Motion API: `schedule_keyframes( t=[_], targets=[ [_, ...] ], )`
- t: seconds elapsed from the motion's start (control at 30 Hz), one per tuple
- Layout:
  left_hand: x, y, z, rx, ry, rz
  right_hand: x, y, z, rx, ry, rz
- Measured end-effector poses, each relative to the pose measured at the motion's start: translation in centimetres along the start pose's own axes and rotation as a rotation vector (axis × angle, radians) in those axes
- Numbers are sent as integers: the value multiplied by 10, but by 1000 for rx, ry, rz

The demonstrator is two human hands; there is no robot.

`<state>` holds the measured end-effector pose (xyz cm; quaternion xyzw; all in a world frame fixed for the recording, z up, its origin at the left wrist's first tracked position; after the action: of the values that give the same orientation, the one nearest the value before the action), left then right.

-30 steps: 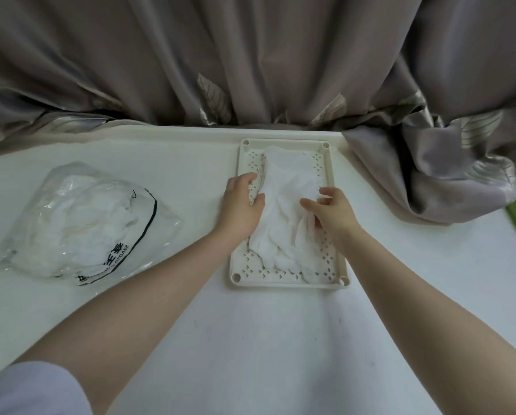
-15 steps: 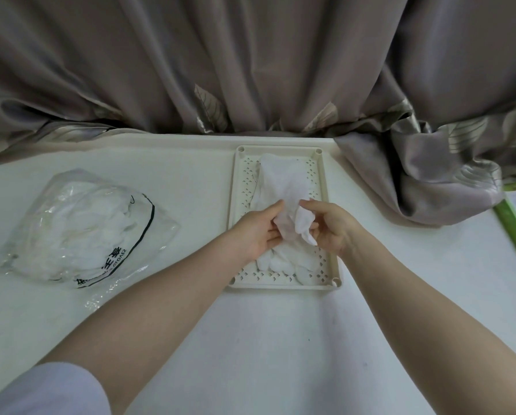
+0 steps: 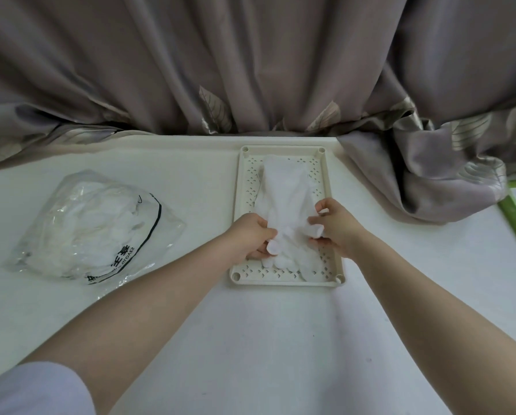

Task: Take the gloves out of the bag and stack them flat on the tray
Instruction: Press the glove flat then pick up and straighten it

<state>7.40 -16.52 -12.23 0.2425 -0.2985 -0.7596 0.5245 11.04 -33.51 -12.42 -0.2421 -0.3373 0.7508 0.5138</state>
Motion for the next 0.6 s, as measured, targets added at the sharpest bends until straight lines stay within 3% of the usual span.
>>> schedule_keyframes(
  t=[0.1, 0.2, 0.33, 0.43, 0.53, 0.6],
  targets=[
    [-1, -1, 1, -28, 17, -275, -1, 1, 0, 53, 48, 289],
    [-8, 12, 10, -66, 167, -842, 5, -6, 1, 70, 86, 655],
    [4, 39, 12, 300, 297, -1198, 25, -27, 10, -204, 266, 1104],
    [18, 35, -1, 426, 163, -1376, 50, -23, 7, -319, 120, 1290],
    [14, 20, -19, 312, 55, -1474, 55, -4, -6, -213, -95, 1333],
    [2, 12, -28, 198, 19, -1502, 44, 10, -15, -62, -135, 1409]
  ],
)
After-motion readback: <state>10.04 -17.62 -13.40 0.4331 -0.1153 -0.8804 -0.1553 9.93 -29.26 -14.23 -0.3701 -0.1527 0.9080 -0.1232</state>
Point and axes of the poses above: each hand's wrist, its own z-axis away from the middle knuckle, its own x-axis out of the palm, y = z × x, the point moved 7 cm from there along -z, towards the middle knuckle, and after that the axes turned 13 degrees about -y, right-handed, at the moved point
